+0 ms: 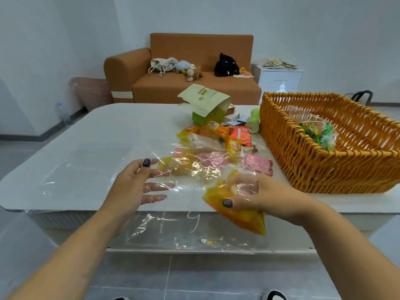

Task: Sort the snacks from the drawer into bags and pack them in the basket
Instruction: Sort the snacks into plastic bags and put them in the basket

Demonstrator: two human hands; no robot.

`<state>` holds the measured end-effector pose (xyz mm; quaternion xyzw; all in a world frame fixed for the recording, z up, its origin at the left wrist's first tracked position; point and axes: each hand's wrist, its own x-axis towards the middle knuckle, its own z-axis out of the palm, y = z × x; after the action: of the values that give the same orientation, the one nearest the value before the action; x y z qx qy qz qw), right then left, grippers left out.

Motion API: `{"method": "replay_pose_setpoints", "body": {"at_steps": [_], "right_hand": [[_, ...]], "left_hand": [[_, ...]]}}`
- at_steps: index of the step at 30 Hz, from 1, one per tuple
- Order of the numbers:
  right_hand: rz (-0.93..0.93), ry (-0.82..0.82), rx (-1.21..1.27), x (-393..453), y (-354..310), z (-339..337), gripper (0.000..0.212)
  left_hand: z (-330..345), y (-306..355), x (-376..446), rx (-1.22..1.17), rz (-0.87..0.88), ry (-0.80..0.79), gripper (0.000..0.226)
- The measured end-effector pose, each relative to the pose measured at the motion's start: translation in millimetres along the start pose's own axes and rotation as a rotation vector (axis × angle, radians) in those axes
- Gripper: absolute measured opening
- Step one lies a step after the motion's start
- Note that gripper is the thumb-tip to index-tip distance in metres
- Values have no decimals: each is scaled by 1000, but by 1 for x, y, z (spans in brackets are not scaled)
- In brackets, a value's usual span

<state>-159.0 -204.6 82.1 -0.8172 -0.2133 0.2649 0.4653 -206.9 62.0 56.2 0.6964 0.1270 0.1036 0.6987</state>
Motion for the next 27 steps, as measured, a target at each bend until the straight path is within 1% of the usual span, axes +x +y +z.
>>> {"method": "replay_pose_setpoints", "body": {"at_steps": [2, 3, 4, 6, 7, 9, 10, 11, 12, 14, 17, 19, 22, 23, 25, 27], "right_hand": [[58, -115, -5, -4, -4, 4, 44], [70, -132, 15, -4, -4, 6, 45], [66, -123, 33, -4, -5, 9, 41], [54, -54, 45, -3, -9, 15, 33], [67, -36, 93, -2, -12, 19, 33], [126, -74, 301, 4, -12, 25, 44], [121, -96, 425, 7, -12, 28, 43], [117, -89, 527, 11, -12, 30, 33], [112, -75, 560, 13, -11, 31, 23], [60, -46, 523, 19, -4, 31, 20], [-15, -40, 408, 23, 1, 31, 30], [-41, -35, 413, 24, 4, 34, 37], [-81, -12, 440, 25, 5, 41, 41], [-79, -3, 453, 26, 4, 44, 43], [-11, -10, 485, 29, 2, 50, 45], [66, -84, 466, 29, 0, 54, 38]], "left_hand": [[1, 2, -1, 20, 20, -10, 24], [2, 2, -2, 29, 23, -26, 24], [3, 2, -3, 42, 20, -53, 24], [7, 0, -5, 74, -8, -143, 26], [10, 0, -7, 88, -31, -199, 28], [14, -2, -10, 102, -71, -289, 34], [16, -3, -11, 94, -84, -309, 36], [16, -4, -11, 72, -93, -315, 37], [16, -4, -10, 43, -102, -312, 37], [16, -3, -8, -5, -103, -298, 35], [15, -4, -5, 6, -80, -310, 23], [15, -6, -6, 24, -95, -336, 21], [18, -9, -10, 53, -128, -349, 20], [19, -11, -12, 76, -128, -354, 21], [22, -13, -14, 110, -125, -380, 27], [24, -14, -16, 126, -120, -400, 30]]}}
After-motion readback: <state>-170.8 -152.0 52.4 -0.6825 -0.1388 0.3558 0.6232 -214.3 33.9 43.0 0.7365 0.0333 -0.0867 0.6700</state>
